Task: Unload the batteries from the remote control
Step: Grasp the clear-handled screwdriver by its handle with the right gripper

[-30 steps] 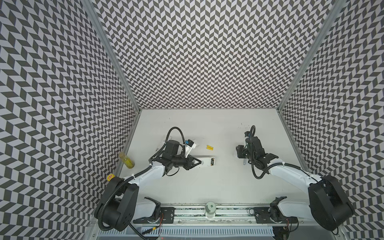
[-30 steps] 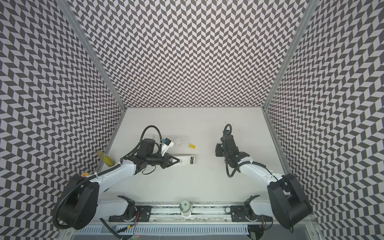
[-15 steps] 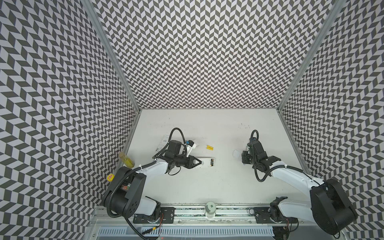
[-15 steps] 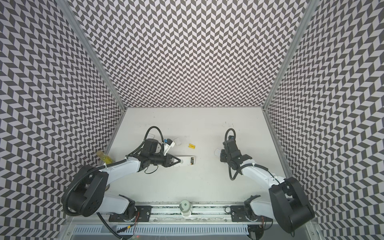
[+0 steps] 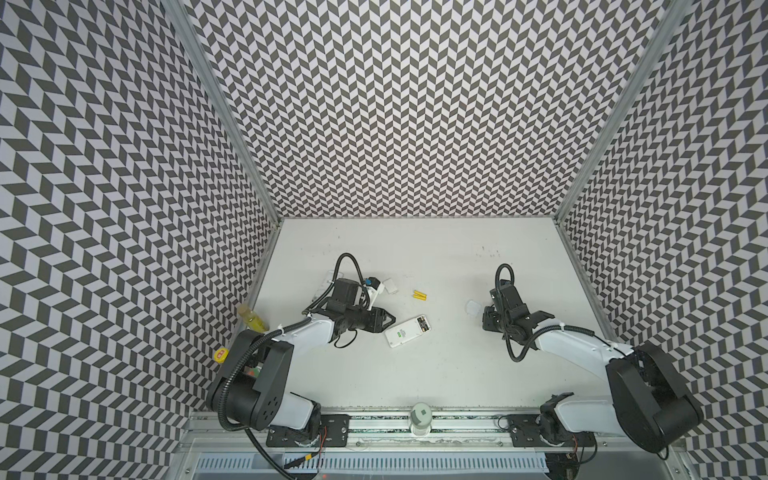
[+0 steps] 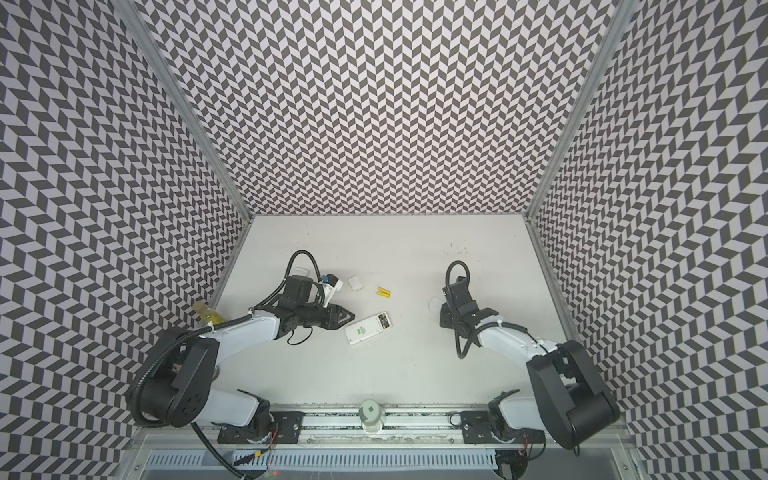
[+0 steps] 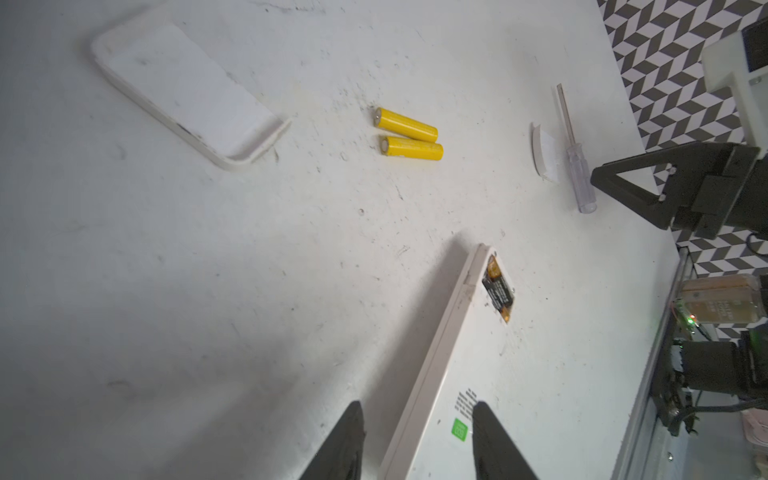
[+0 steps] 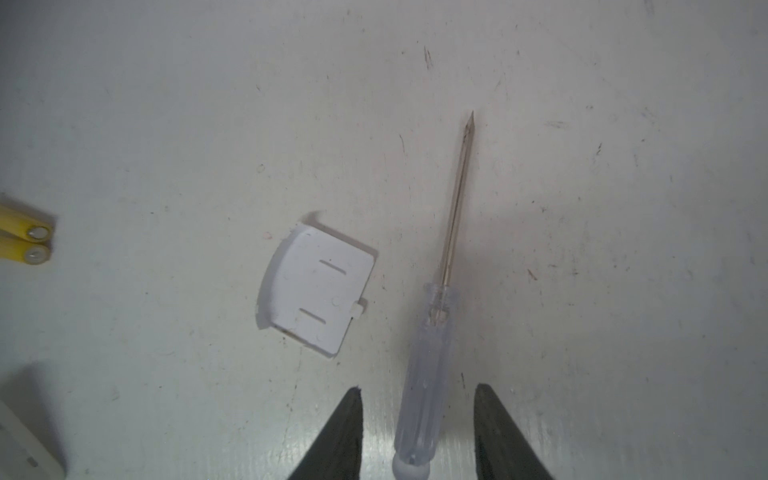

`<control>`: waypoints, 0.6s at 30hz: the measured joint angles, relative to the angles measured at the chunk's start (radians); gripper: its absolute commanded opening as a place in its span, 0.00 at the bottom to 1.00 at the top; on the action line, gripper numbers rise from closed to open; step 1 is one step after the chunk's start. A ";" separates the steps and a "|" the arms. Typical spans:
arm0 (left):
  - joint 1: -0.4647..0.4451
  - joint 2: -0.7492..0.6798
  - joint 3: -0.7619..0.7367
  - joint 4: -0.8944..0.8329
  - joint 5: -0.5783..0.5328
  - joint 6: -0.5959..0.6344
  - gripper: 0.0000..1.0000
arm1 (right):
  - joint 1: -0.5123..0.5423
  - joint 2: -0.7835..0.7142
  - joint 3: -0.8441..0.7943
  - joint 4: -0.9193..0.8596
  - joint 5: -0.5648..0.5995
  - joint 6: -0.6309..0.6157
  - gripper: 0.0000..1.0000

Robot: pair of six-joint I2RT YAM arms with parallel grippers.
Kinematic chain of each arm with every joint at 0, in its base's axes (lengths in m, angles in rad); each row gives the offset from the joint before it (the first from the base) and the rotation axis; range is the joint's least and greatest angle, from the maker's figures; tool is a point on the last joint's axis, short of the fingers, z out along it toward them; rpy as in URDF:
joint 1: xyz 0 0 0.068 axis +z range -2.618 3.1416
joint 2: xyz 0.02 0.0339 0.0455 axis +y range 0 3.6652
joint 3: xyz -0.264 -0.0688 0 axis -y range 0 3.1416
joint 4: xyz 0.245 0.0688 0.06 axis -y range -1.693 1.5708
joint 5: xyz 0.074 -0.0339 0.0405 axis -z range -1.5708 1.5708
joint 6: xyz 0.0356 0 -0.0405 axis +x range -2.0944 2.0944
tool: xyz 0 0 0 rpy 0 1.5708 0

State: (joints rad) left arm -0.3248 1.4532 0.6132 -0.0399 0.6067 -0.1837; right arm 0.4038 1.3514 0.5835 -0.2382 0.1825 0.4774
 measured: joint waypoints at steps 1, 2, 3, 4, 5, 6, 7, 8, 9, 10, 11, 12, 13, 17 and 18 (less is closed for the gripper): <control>0.006 0.000 0.004 -0.003 -0.008 0.004 0.49 | -0.002 0.005 -0.002 0.003 0.000 0.003 0.38; 0.012 0.000 0.008 -0.006 -0.013 0.010 0.51 | -0.003 0.010 -0.005 0.008 0.000 0.005 0.37; 0.017 0.000 0.013 -0.007 -0.020 0.016 0.52 | -0.004 0.015 -0.009 0.010 0.000 0.007 0.36; 0.021 -0.001 0.015 -0.008 -0.025 0.024 0.54 | -0.005 0.020 -0.011 0.011 0.000 0.007 0.36; 0.024 -0.004 0.017 -0.010 -0.032 0.033 0.57 | -0.005 0.029 -0.012 0.011 0.000 0.010 0.34; 0.026 -0.010 0.018 -0.012 -0.039 0.043 0.59 | -0.007 0.038 -0.012 0.012 0.000 0.013 0.33; 0.026 -0.019 0.018 -0.015 -0.043 0.053 0.61 | -0.007 0.043 -0.012 0.014 0.000 0.014 0.31; 0.026 -0.031 0.018 -0.019 -0.047 0.063 0.63 | -0.008 0.050 -0.012 0.017 0.000 0.014 0.30; 0.026 -0.046 0.018 -0.021 -0.049 0.076 0.65 | -0.008 0.056 -0.012 0.020 0.000 0.015 0.28; 0.026 -0.059 0.018 -0.022 -0.052 0.086 0.67 | -0.008 0.062 -0.011 0.026 0.003 0.014 0.27; 0.026 -0.076 0.018 -0.023 -0.054 0.098 0.69 | -0.009 0.067 -0.011 0.035 0.004 0.016 0.26; 0.026 -0.093 0.018 -0.024 -0.056 0.113 0.71 | -0.009 0.072 -0.009 0.042 0.005 0.015 0.24; 0.027 -0.108 0.018 -0.025 -0.057 0.124 0.73 | -0.010 0.077 -0.006 0.048 0.006 0.014 0.23; 0.039 -0.163 0.018 -0.029 -0.062 0.175 0.79 | -0.016 0.096 -0.001 0.078 0.010 0.014 0.18; 0.045 -0.174 0.018 -0.030 -0.063 0.190 0.80 | -0.016 0.099 0.002 0.080 0.010 0.014 0.17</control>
State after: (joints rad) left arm -0.2794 1.2789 0.6308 -0.0696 0.5442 0.0059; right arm 0.3874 1.4506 0.5854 -0.1585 0.1928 0.4911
